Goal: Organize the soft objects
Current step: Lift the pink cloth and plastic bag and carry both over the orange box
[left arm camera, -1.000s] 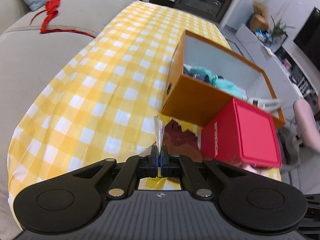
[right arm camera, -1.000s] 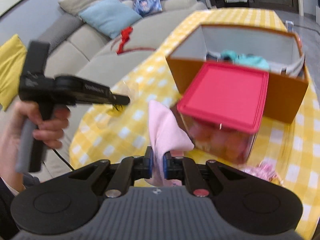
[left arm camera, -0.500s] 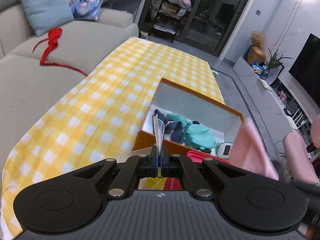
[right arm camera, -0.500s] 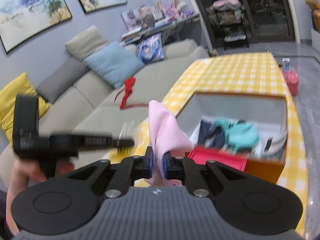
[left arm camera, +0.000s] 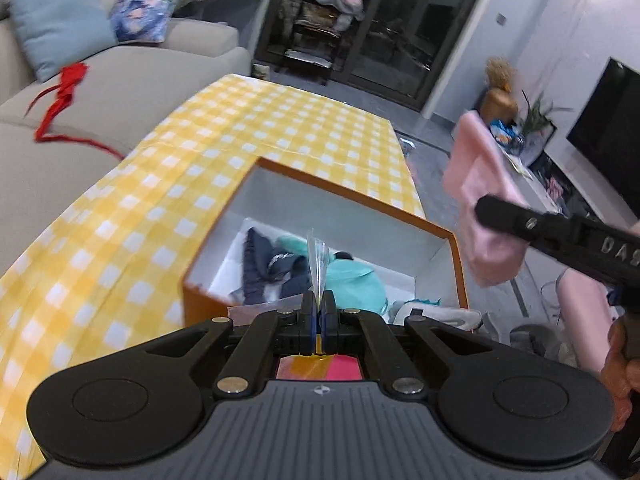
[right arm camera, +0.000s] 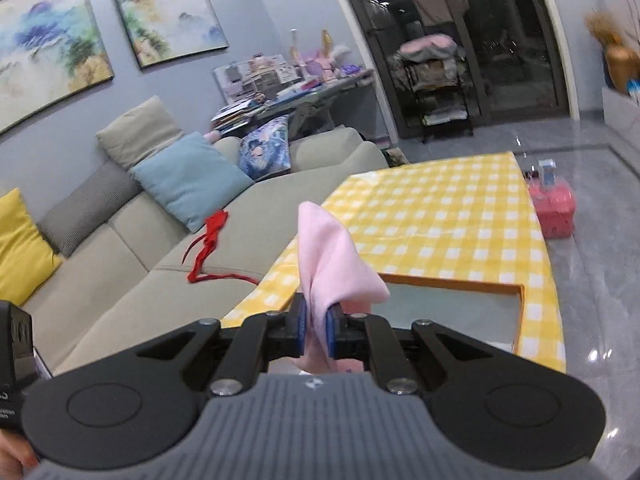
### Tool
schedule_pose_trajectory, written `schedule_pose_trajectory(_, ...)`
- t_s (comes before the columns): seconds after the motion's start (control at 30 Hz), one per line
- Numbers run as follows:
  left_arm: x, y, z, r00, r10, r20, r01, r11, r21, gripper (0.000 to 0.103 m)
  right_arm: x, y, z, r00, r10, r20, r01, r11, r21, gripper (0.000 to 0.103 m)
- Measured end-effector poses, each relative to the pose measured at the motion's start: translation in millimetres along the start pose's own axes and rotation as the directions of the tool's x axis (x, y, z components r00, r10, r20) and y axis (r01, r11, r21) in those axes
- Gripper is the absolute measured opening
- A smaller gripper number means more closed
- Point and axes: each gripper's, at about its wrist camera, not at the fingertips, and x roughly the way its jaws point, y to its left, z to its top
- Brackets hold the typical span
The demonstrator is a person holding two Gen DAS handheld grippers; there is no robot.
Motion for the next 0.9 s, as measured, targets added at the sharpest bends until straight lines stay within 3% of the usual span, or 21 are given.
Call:
schedule_pose_trajectory(0.1,16.8,-5.9,4.4,0.996,-0.087,-0.004,0.087,0.996,0.020,0.001,17.1,-27.2,1.9,0.998,0.055,-0.002,-0.055,0.992,0.109,0.009)
schedule_pose_trajectory(0.2,38.2,-10.8,15.1,0.996,-0.092,-0.006,0.092,0.996,0.023,0.001,36.7,-42.8,-2.3,1.000,0.022,-0.016,-0.020,0.993,0.121,0.009)
schedule_pose_trajectory(0.43,86.3,-19.4,28.6,0.991,-0.128,-0.038,0.128,0.992,-0.023,0.002,73.4,-85.8,-27.5,0.995,-0.029,-0.094,0.056,0.953,0.299,0.009)
schedule_pose_trajectory(0.5,93.9,-26.5,26.7,0.986,-0.164,-0.034,0.163,0.986,-0.020,0.002,73.1,-88.6,-30.9,0.994,-0.026,-0.109,0.054,0.963,0.263,0.009)
schedule_pose_trajectory(0.6,108.2,-36.2,24.0,0.982,-0.182,-0.044,0.181,0.983,-0.013,0.003,73.9,-92.8,-35.0,0.984,-0.132,-0.123,0.150,0.978,0.148,0.009)
schedule_pose_trajectory(0.73,124.4,-42.8,17.4,0.990,-0.126,-0.058,0.125,0.992,-0.009,0.006,82.2,-108.0,-38.0,0.985,-0.141,-0.102,0.159,0.968,0.193,0.009)
schedule_pose_trajectory(0.87,142.2,-52.0,16.7,0.991,-0.092,-0.095,0.094,0.996,0.010,0.014,71.9,-106.0,-45.6,0.959,-0.276,-0.067,0.283,0.948,0.149,0.009)
schedule_pose_trajectory(0.9,145.0,-55.2,15.6,0.992,-0.073,-0.098,0.076,0.997,0.024,0.020,69.9,-102.6,-45.3,0.955,-0.289,-0.068,0.296,0.944,0.145,0.009)
